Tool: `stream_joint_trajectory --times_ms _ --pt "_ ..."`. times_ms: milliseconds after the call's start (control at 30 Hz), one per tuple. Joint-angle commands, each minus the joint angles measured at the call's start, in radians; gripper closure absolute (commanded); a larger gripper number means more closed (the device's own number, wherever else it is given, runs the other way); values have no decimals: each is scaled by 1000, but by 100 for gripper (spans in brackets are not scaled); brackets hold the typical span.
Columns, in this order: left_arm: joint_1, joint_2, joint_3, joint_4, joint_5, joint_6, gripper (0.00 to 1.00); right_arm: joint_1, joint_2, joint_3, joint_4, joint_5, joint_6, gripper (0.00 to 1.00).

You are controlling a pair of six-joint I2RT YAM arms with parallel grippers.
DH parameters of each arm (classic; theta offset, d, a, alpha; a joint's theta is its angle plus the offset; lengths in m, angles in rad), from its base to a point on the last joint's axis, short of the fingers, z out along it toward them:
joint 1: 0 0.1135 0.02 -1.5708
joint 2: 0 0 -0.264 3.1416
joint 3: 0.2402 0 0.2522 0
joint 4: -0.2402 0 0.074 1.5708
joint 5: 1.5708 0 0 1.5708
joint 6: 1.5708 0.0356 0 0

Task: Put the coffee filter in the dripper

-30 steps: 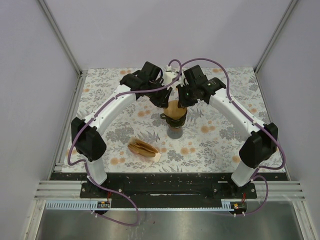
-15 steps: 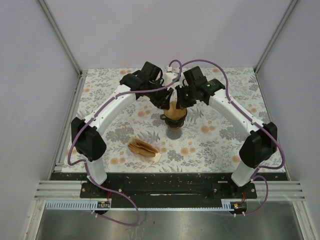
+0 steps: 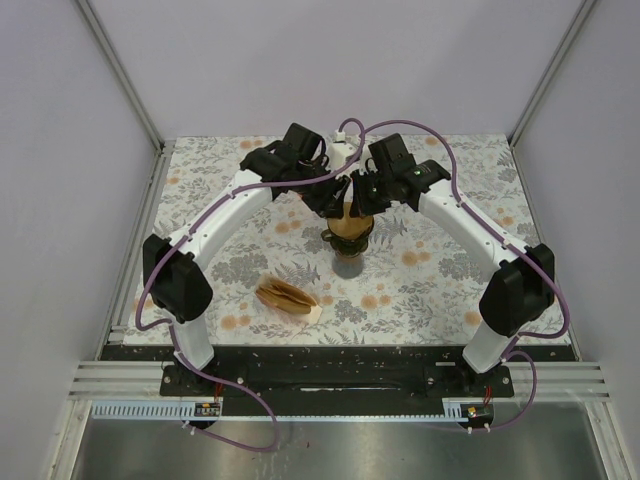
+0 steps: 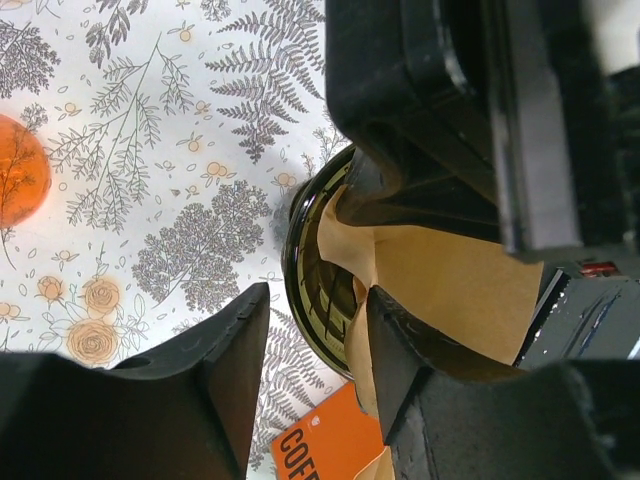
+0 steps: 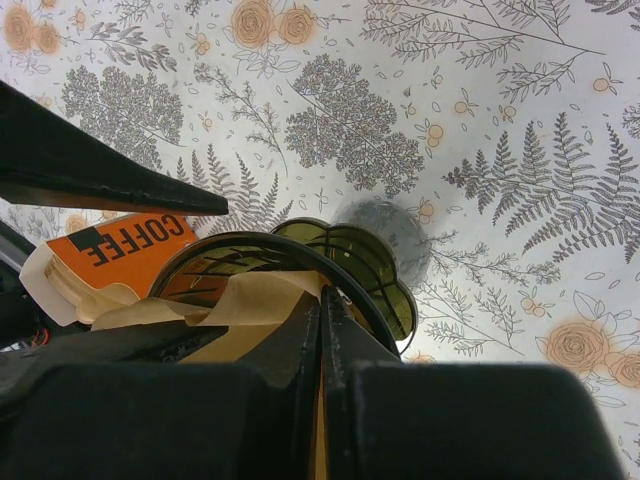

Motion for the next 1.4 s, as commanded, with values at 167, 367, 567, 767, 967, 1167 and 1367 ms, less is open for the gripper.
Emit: stream_joint_trajectory --times_ms 167,367,567,767,967,1167,1367 --pt "-10 -30 -36 154 43 4 61 16 -41 -14 45 -83 -44 100" --pt "-8 -27 -47 183 76 -15 62 16 -41 -17 56 -97 -43 100" --pt "-8 -29 -53 191 77 -14 56 16 -48 -24 65 -104 -43 100" --pt "-10 -21 -55 205 88 -28 70 16 -47 -23 68 -118 -41 100" --pt "-10 -35 -76 205 79 -25 96 15 -70 -29 71 -90 -33 100" --pt "-10 -55 -94 198 50 -14 100 16 -100 -24 65 -47 -41 97" --pt "-10 -78 -99 191 8 12 100 16 -136 -17 48 3 -61 72"
